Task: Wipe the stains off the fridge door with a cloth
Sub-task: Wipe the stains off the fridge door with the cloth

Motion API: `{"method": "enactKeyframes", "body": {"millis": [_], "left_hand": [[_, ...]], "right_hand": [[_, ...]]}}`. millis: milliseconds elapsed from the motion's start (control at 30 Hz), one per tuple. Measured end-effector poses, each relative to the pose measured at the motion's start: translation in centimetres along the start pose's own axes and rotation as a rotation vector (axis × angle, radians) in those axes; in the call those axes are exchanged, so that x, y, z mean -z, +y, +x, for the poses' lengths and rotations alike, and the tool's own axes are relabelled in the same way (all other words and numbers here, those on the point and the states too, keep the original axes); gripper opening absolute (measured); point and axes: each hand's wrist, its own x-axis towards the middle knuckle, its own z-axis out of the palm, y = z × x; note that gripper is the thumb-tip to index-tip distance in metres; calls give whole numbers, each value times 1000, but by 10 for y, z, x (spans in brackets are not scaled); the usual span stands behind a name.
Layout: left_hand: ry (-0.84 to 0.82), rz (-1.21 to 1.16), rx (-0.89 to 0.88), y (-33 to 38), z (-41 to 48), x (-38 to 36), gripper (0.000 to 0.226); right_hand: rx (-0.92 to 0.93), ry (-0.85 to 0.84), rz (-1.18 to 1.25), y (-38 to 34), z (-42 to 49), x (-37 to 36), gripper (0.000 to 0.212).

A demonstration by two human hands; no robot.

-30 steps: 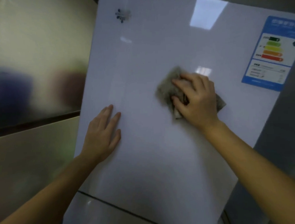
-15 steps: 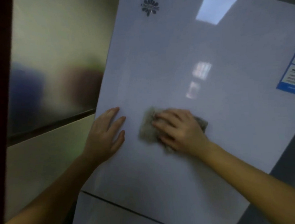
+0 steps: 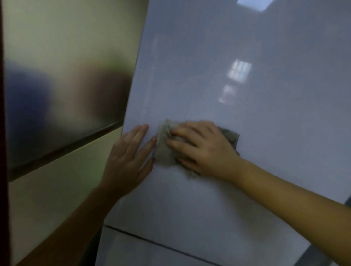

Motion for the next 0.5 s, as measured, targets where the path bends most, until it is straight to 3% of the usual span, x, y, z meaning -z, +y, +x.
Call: {"method": "enactKeyframes", "body": {"millis": [133, 367, 500], "left_hand": [[19, 2, 18, 0, -3, -2, 52], [4, -29, 32, -3, -6, -4, 53], [-1, -47, 46, -3, -6, -4, 54]], "right_hand": [[42, -26, -6, 0, -4, 1, 30], [-405, 220, -163, 71, 56, 39, 40], [-380, 191, -119, 55, 84, 21, 42]]}}
